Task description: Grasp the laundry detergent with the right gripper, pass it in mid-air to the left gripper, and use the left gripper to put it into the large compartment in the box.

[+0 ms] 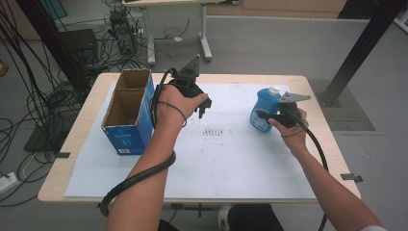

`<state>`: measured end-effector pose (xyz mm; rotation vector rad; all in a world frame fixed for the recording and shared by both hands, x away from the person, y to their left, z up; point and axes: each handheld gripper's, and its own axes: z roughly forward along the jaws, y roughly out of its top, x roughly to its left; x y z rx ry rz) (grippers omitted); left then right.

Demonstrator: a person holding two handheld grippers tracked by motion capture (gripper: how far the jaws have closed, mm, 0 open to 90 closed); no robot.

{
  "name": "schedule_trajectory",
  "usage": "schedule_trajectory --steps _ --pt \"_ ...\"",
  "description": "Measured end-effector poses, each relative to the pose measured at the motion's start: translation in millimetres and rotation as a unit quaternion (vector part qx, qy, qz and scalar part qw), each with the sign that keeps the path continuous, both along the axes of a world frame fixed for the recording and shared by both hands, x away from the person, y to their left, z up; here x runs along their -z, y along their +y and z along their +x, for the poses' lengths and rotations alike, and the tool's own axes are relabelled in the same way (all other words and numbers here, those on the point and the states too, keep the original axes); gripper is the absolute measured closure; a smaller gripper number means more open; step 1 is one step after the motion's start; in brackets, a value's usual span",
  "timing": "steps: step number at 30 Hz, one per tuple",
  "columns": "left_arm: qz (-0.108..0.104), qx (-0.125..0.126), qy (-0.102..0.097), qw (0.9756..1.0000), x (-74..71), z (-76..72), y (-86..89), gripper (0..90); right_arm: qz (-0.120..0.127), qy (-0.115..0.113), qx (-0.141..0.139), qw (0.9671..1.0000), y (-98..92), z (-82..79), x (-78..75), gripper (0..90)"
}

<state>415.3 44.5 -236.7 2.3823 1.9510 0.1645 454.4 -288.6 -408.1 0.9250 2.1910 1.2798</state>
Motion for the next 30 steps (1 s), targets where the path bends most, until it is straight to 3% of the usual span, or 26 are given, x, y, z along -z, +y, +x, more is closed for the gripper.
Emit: schedule_trajectory --steps 30 --pt "0.002 0.004 0.001 1.0 0.8 2.7 -1.9 6.0 0.001 -0.001 0.002 1.0 -0.1 0.1 0.1 45.0"
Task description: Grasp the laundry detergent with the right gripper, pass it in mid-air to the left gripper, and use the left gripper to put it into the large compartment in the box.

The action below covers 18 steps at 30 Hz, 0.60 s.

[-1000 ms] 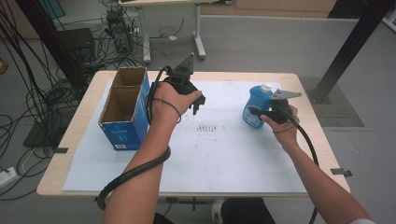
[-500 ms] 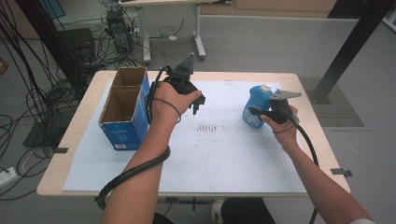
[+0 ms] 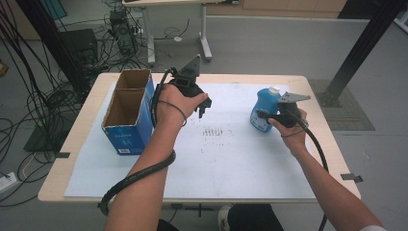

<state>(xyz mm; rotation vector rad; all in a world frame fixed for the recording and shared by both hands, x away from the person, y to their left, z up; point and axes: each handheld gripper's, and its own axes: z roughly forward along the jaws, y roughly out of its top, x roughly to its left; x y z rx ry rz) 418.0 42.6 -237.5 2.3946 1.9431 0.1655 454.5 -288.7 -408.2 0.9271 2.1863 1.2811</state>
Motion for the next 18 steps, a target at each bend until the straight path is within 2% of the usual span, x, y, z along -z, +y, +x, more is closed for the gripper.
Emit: schedule_trajectory --steps 18 --pt "0.006 0.003 0.0 1.0 -2.4 0.1 -3.0 5.9 0.0 0.001 0.0 1.0 0.0 0.1 -0.2 44.9"
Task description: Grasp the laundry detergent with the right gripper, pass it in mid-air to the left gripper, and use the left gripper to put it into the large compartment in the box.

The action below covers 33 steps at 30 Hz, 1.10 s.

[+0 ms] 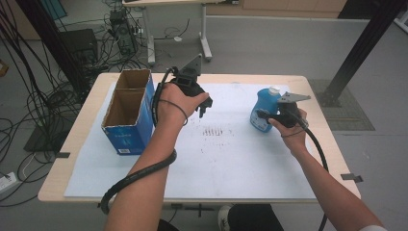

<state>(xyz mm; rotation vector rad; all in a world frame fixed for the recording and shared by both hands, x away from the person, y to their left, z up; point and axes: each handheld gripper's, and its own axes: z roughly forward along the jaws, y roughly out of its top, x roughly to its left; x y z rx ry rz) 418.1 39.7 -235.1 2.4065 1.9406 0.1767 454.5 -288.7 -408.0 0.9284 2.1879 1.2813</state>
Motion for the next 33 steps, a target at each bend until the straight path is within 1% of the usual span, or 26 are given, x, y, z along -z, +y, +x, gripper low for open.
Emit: schedule_trajectory --steps 17,28,33 --pt "0.001 0.003 -0.001 1.0 -1.7 -0.9 -1.0 5.9 0.0 0.001 0.001 1.0 0.1 -0.1 -0.2 44.8" --pt "-0.001 0.001 -0.005 1.0 -4.0 -3.2 1.5 5.9 -0.002 0.002 0.001 1.0 0.5 0.3 -0.8 44.8" --pt "-0.001 0.004 -0.005 1.0 -5.5 -4.2 1.4 5.9 0.001 0.005 0.002 1.0 -0.1 0.5 -0.7 44.7"
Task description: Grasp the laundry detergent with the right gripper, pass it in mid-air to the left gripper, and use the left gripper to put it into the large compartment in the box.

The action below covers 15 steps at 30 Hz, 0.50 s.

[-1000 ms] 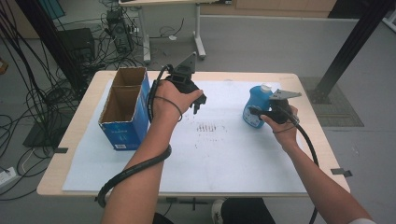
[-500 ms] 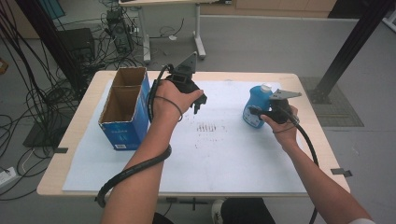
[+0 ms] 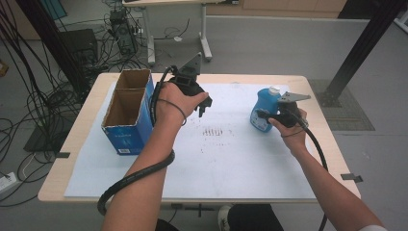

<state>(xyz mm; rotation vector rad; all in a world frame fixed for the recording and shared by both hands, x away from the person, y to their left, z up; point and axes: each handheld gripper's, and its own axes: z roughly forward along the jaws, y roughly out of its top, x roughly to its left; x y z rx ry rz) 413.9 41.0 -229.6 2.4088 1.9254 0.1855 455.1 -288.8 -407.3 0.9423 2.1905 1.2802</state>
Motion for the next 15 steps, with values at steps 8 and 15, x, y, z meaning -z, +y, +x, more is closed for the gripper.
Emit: schedule_trajectory --steps 8,15 --pt "0.001 0.022 0.001 0.9998 -7.4 -0.5 -1.6 6.0 -0.015 0.02 0.006 0.9997 -5.1 -2.0 -10.2 44.6" --pt "0.011 0.065 -0.007 0.9978 -24.8 -1.5 -7.3 6.0 -0.03 0.036 0.002 0.9989 -6.3 -6.6 -32.2 44.6"
